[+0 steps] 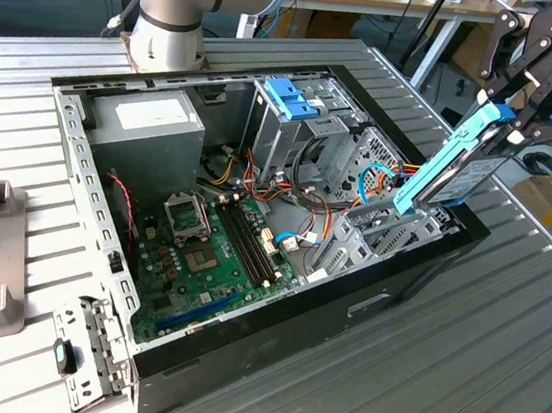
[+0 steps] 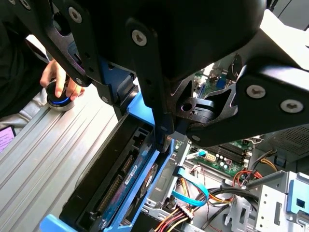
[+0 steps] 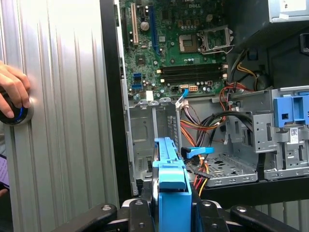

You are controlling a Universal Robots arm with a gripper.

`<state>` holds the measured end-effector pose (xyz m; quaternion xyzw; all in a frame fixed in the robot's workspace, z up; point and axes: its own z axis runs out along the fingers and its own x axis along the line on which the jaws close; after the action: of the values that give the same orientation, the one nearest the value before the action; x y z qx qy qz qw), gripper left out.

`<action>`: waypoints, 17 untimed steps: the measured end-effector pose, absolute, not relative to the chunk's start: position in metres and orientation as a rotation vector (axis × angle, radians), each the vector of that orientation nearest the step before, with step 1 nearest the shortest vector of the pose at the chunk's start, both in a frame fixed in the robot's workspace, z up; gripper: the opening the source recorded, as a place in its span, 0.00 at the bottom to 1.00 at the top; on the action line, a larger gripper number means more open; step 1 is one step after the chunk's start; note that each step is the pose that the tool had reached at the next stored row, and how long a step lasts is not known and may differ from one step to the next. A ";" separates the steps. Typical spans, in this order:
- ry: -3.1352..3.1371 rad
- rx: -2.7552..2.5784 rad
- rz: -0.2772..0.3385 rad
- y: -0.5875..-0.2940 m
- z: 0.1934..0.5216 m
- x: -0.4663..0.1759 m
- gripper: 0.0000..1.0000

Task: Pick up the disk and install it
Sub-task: 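Pick up the disk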

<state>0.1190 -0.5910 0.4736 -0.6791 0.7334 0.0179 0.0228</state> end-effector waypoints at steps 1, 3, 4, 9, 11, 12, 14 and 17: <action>2.271 -2.103 0.055 -0.591 0.473 0.119 0.37; 2.271 -2.103 0.055 -0.591 0.473 0.119 0.37; 2.271 -2.103 0.055 -0.591 0.472 0.119 0.37; 2.271 -2.103 0.055 -0.592 0.471 0.119 0.37; 2.271 -2.103 0.055 -0.592 0.471 0.119 0.37; 2.271 -2.103 0.055 -0.592 0.471 0.119 0.37; 2.271 -2.103 0.055 -0.592 0.471 0.119 0.37; 2.271 -2.103 0.055 -0.592 0.471 0.119 0.37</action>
<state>0.1191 -0.5923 0.4707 -0.6791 0.7335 0.0179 0.0228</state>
